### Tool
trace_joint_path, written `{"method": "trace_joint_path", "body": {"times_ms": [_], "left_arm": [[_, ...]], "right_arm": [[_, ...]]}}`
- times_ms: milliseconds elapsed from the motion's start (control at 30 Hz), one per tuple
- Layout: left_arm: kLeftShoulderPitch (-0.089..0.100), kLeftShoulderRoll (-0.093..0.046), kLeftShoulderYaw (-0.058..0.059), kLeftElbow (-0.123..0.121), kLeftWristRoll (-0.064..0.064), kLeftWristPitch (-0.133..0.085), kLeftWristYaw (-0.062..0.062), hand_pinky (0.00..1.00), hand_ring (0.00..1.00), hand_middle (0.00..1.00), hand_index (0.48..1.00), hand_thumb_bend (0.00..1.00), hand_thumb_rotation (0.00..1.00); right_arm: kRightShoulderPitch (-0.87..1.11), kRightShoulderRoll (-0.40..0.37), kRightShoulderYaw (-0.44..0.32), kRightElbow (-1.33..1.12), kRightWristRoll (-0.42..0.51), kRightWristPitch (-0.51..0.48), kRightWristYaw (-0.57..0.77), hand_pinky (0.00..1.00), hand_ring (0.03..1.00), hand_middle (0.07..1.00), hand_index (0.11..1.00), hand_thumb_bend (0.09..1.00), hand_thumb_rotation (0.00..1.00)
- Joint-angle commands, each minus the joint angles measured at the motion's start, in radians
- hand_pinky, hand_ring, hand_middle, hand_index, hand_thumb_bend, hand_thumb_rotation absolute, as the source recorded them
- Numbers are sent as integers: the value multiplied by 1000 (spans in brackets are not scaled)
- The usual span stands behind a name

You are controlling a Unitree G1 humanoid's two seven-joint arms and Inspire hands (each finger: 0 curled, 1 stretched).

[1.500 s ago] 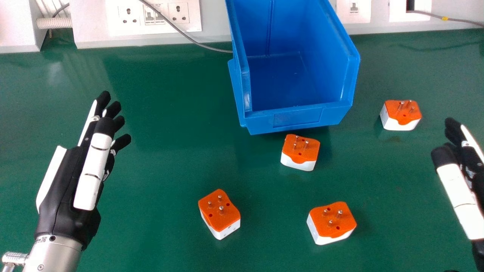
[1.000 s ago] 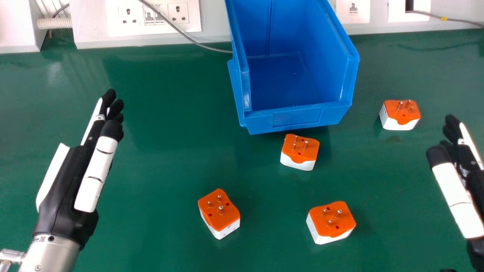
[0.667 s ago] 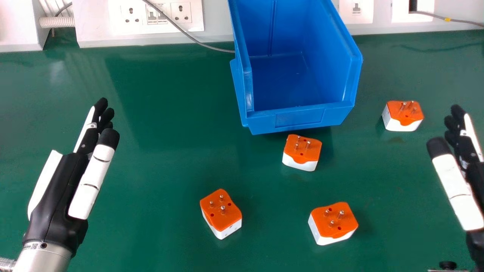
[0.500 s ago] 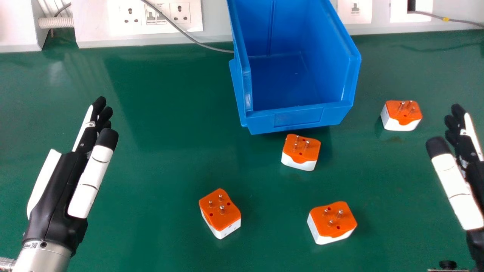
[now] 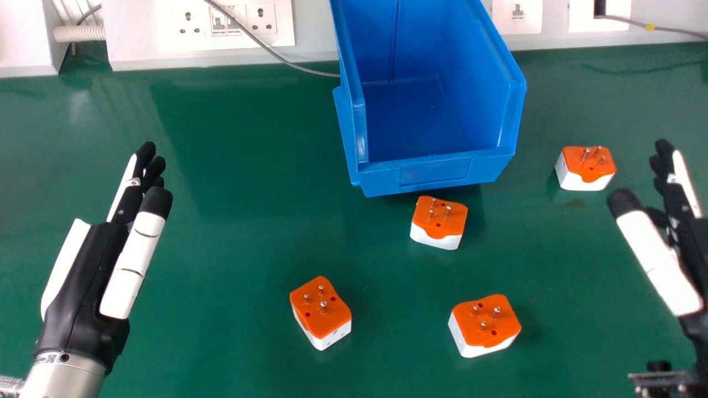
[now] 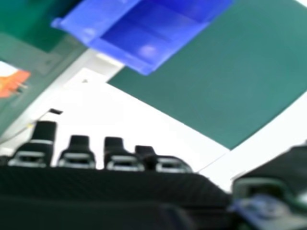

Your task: Pick all objects and put in blue box

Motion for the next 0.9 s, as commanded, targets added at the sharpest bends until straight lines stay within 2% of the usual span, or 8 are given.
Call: {"method": "trace_joint_path", "body": {"times_ms": [0, 300, 500, 633, 667, 867], "left_arm": [[-4, 13, 8, -10, -9, -3, -3, 1000, 1000, 1000, 1000, 694, 1000], [-11, 20, 8, -8, 2, 0, -3, 1000, 1000, 1000, 1000, 692, 1000], [-14, 27, 7, -3, 7, 2, -5, 1000, 1000, 1000, 1000, 713, 1000], [-19, 30, 8, 1, 8, 3, -6, 1000, 1000, 1000, 1000, 722, 1000], [-21, 30, 8, 3, 8, 3, -6, 1000, 1000, 1000, 1000, 724, 1000], [-27, 34, 8, 12, 7, 0, -10, 999, 1000, 1000, 1000, 722, 1000]], "right_arm": [[-64, -54, -11, 16, -22, 14, 13, 903, 998, 1000, 1000, 505, 995], [-178, -168, -2, 136, -65, 23, 48, 893, 992, 1000, 1000, 522, 953], [-241, -235, 24, 190, -121, 76, 70, 886, 985, 1000, 999, 544, 818], [-289, -259, 36, 230, -125, 107, 92, 883, 983, 1000, 996, 546, 767], [-299, -263, 37, 241, -122, 110, 95, 883, 982, 1000, 996, 561, 720], [-360, -295, 56, 312, -131, 118, 105, 884, 981, 1000, 996, 599, 623]]}}
